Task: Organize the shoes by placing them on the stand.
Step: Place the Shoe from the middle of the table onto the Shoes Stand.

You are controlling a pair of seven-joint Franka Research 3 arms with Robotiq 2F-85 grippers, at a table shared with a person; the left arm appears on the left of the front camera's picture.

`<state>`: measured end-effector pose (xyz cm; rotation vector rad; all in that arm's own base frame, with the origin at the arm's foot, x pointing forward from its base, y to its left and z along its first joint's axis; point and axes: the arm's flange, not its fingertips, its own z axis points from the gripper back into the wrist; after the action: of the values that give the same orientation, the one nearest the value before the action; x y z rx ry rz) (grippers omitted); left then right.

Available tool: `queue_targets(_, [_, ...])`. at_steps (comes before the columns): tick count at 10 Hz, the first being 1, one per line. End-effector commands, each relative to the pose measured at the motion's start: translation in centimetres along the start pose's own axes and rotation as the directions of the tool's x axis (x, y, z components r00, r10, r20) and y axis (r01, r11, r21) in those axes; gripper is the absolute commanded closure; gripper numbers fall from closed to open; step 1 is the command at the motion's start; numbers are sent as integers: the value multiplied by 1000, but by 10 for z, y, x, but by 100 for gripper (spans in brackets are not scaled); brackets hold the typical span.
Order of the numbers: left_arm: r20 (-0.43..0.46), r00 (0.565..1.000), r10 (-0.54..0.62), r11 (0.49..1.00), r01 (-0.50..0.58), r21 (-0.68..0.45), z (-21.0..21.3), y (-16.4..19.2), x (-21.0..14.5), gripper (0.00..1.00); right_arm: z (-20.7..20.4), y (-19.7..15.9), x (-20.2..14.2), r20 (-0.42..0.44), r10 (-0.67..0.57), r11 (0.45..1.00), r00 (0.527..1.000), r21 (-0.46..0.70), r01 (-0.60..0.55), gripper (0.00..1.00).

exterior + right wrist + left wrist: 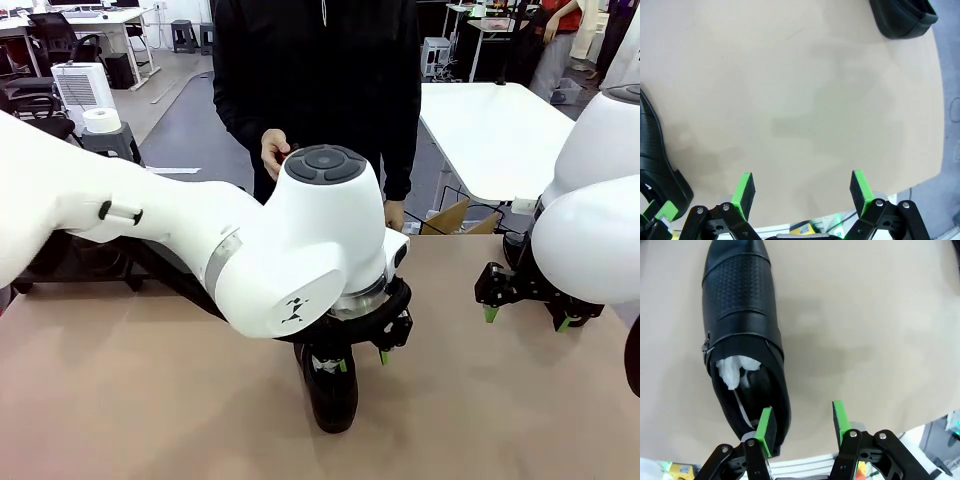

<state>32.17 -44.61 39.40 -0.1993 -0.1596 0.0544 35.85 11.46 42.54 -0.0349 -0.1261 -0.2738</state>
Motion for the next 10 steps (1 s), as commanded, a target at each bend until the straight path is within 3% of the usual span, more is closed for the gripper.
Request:
queue_targets(1, [44, 999, 3, 998, -5, 58, -15, -14, 7, 39, 2, 2, 4, 3, 15, 1000, 1000, 5, -15, 0])
queue_targets(9, [15, 999, -47, 996, 46, 82, -50, -13, 13, 39, 2, 2, 4, 3, 15, 1000, 1000, 5, -15, 0])
queue_targets(10, [9, 999, -52, 995, 51, 88, -51, -12, 13, 54, 2, 2, 4, 3, 15, 1000, 1000, 5, -15, 0])
